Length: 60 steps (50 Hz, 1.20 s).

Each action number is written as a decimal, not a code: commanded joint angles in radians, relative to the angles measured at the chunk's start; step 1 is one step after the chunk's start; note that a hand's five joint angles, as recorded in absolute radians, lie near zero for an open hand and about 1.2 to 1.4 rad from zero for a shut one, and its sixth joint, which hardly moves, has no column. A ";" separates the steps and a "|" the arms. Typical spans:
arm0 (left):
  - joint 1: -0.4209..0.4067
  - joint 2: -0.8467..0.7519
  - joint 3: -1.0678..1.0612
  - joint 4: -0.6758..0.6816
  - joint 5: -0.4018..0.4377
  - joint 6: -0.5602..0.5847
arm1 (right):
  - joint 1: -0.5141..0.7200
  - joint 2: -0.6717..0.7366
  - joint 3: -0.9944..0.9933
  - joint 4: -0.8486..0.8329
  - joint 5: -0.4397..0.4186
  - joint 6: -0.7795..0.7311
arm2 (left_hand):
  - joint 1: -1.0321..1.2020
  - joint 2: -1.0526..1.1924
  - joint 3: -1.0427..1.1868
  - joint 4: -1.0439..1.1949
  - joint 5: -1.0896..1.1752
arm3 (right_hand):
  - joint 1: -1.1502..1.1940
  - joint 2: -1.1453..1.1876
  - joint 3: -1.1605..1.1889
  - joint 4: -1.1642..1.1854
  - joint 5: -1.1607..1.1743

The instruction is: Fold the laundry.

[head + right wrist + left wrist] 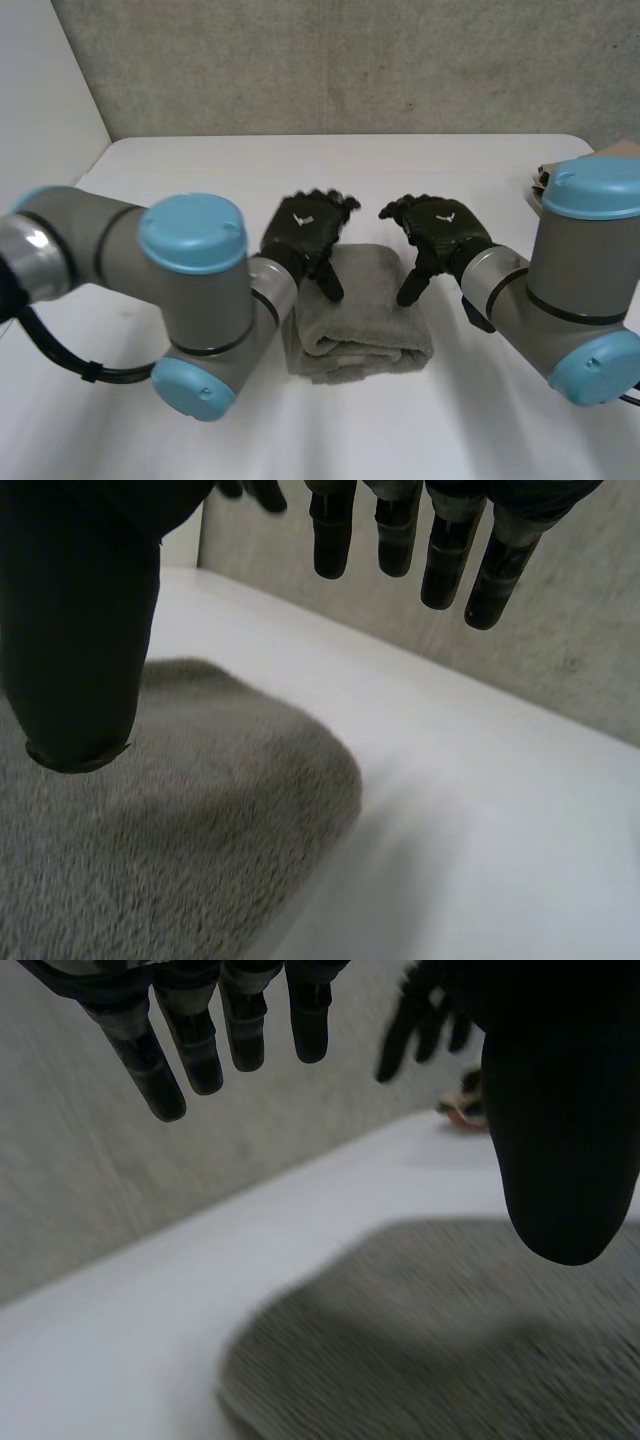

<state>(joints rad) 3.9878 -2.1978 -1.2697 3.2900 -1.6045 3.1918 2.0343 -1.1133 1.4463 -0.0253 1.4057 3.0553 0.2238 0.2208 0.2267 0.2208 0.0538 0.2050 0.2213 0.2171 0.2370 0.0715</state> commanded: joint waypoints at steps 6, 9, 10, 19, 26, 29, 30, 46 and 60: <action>-0.010 -0.103 0.047 -0.133 -0.138 0.109 | 0.020 0.164 -0.092 0.096 -0.005 -0.097 | 0.037 0.040 0.034 0.040 0.032 | -0.030 -0.047 -0.043 -0.062 -0.072; -0.007 -0.105 0.035 -0.141 -0.157 0.200 | 0.023 0.193 -0.101 0.105 -0.004 -0.144 | 0.034 0.037 0.031 0.037 0.029 | -0.030 -0.047 -0.043 -0.062 -0.072; -0.007 -0.105 0.032 -0.141 -0.157 0.214 | 0.026 0.204 -0.103 0.105 -0.001 -0.171 | 0.034 0.037 0.031 0.037 0.029 | -0.030 -0.047 -0.043 -0.062 -0.072; -0.019 -0.091 0.004 -0.144 -0.146 0.250 | 0.035 0.214 -0.103 0.104 0.027 -0.285 | 0.019 0.022 0.016 0.022 0.015 | -0.030 -0.047 -0.043 -0.062 -0.072; -0.030 -0.021 0.004 -0.144 -0.126 0.246 | 0.035 0.149 -0.083 0.071 0.058 -0.282 | 0.007 0.010 0.004 0.010 0.003 | -0.030 -0.047 -0.043 -0.062 -0.072; -0.026 0.050 -0.004 -0.144 -0.100 0.243 | 0.037 0.065 -0.037 0.019 0.073 -0.279 | 0.007 0.010 0.004 0.010 0.003 | -0.030 -0.047 -0.043 -0.062 -0.072; -0.018 0.094 -0.010 -0.144 -0.079 0.237 | 0.037 0.038 -0.012 0.004 0.084 -0.279 | 0.007 0.010 0.004 0.010 0.003 | -0.030 -0.047 -0.043 -0.062 -0.072; 0.177 0.395 0.018 -0.386 0.445 0.070 | 0.205 -0.122 0.344 -0.269 0.116 -0.276 | 0.028 0.031 0.025 0.031 0.023 | -0.030 -0.047 -0.043 -0.062 -0.072; 0.182 0.425 0.004 -0.392 0.451 0.069 | 0.242 0.079 0.327 -0.447 0.122 -0.312 | 0.019 0.022 0.016 0.022 0.015 | -0.030 -0.047 -0.043 -0.062 -0.072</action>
<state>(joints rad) 4.1744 -1.7667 -1.2614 2.8917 -1.1430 3.2587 2.2766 -1.0976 1.7962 -0.4132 1.5266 2.7649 0.2239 0.2210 0.2268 0.2208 0.0538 0.1718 0.2213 0.2171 0.2370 0.0714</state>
